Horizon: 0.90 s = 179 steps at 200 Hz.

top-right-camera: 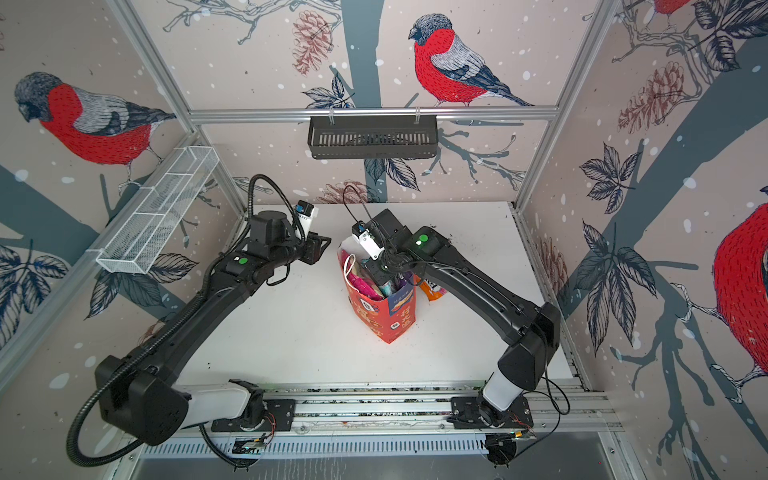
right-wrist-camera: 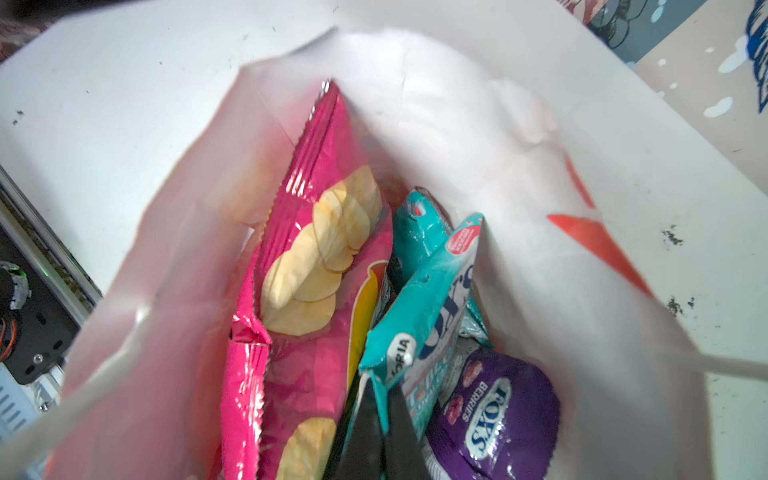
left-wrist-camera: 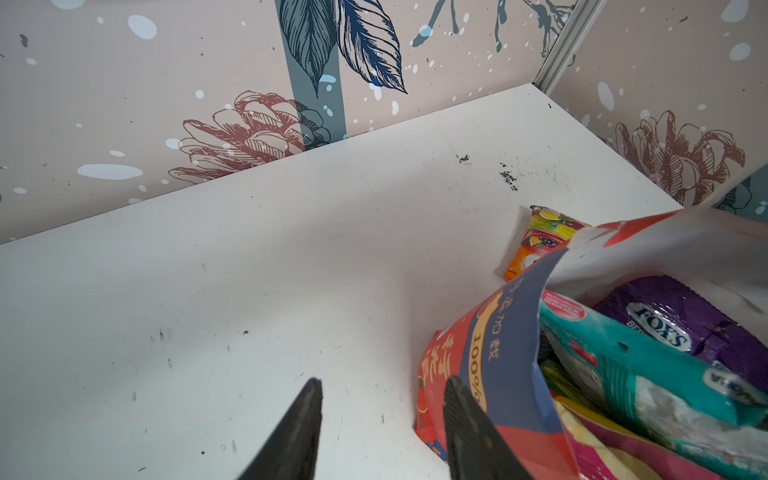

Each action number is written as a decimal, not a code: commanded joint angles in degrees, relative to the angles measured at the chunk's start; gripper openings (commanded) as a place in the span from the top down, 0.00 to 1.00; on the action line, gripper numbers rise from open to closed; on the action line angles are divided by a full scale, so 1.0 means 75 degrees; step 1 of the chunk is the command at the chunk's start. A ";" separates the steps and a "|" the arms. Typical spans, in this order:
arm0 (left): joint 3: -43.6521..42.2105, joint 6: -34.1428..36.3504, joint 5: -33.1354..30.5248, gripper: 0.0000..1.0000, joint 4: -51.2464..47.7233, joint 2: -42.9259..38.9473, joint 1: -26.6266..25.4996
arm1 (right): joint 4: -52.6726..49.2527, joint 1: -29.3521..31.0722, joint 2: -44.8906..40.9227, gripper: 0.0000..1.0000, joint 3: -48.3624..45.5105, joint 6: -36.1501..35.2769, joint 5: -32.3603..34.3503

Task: Take the snacks out of the paper bag
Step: 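Lift the teal Fox's packet out of the bag with the right gripper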

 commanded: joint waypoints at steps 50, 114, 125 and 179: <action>0.0005 0.0116 -0.0036 0.52 0.0187 -0.0032 -0.0007 | 0.2196 -0.0244 -0.1297 1.00 -0.0483 0.0136 -0.0017; 0.0029 0.0116 -0.0059 0.52 0.0173 -0.0040 -0.0007 | 0.3793 -0.0700 -0.2631 1.00 -0.0945 0.0198 -0.0973; 0.0030 0.0116 -0.0072 0.52 0.0179 -0.0040 -0.0007 | 0.4208 -0.0871 -0.3042 1.00 -0.1136 0.0268 -0.1129; 0.0027 0.0093 -0.0122 0.52 0.0187 -0.0037 -0.0007 | 0.5827 -0.1814 -0.4794 1.00 -0.2044 0.0644 -0.0542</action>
